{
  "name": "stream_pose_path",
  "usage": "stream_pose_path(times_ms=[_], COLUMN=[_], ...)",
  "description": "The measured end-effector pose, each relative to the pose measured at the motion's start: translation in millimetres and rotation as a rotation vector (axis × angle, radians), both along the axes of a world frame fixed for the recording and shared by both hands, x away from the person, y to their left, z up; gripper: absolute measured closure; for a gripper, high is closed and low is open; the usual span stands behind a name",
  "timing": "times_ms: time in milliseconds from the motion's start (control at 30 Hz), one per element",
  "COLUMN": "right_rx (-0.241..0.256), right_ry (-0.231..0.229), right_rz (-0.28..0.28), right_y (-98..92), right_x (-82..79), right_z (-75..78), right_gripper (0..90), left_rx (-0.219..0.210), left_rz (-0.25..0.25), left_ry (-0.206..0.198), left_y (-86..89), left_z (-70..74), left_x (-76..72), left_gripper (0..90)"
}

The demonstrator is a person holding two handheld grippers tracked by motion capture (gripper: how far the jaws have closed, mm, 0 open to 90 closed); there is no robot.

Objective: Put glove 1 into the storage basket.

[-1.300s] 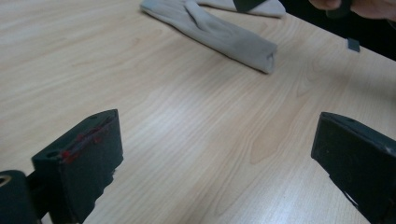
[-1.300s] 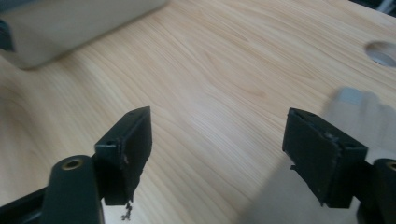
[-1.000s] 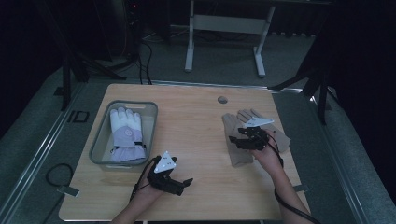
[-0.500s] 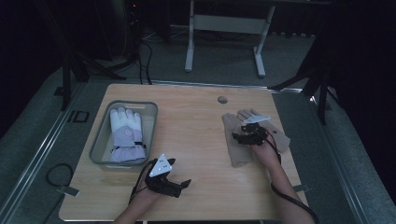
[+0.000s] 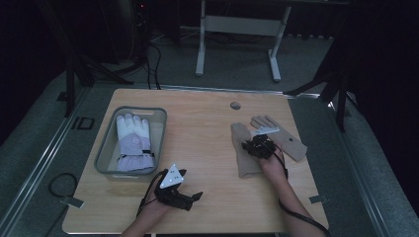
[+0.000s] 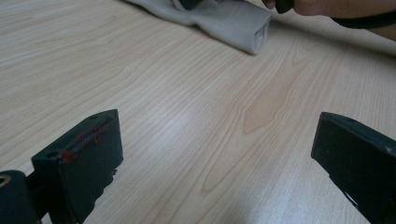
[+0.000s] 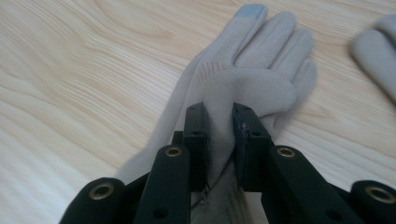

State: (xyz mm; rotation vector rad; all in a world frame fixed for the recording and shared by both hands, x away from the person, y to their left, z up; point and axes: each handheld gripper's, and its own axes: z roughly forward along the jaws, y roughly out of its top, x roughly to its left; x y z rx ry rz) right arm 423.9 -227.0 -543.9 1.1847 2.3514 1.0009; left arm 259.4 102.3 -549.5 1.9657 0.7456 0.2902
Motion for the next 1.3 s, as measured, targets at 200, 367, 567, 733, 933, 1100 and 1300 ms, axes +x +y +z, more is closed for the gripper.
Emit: stream_pose_path(times_ms=[200,367,567,733,933,1100,1300], right_rx=[0.078,0.082,0.130,0.122,0.103,0.078,0.101], right_ry=[0.007,-0.013,-0.025,0.004,0.047,0.040,0.039], right_rz=[-0.042,-0.062,-0.133,-0.147,-0.141,-0.098,-0.065], right_y=[30.2,55.1,71.5,85.8,93.4,96.3,88.2], right_x=[-16.0,-29.4,-40.6,-49.7,-54.4,-56.4,-59.6], right_z=[19.1,29.4,41.2,23.1,-1.5,-6.8,3.8], right_gripper=[77.3,77.3,77.1,76.9,74.5,64.4,54.8], left_rx=[0.005,-0.006,-0.020,-0.017,-0.017,-0.018,-0.019], left_rz=[-0.004,-0.004,-0.003,-0.003,-0.013,-0.016,-0.015], left_ry=[-0.011,-0.031,-0.048,-0.055,-0.047,-0.049,-0.051], left_y=[-1.2,-0.8,1.4,2.2,1.0,0.6,1.7], left_z=[-0.7,-0.3,1.0,0.3,-2.1,-2.3,-3.5], left_x=[-0.1,-1.4,-2.5,-2.8,-3.2,-3.5,-2.7], left_gripper=[2.1,2.1,2.1,2.2,2.2,2.2,2.2])
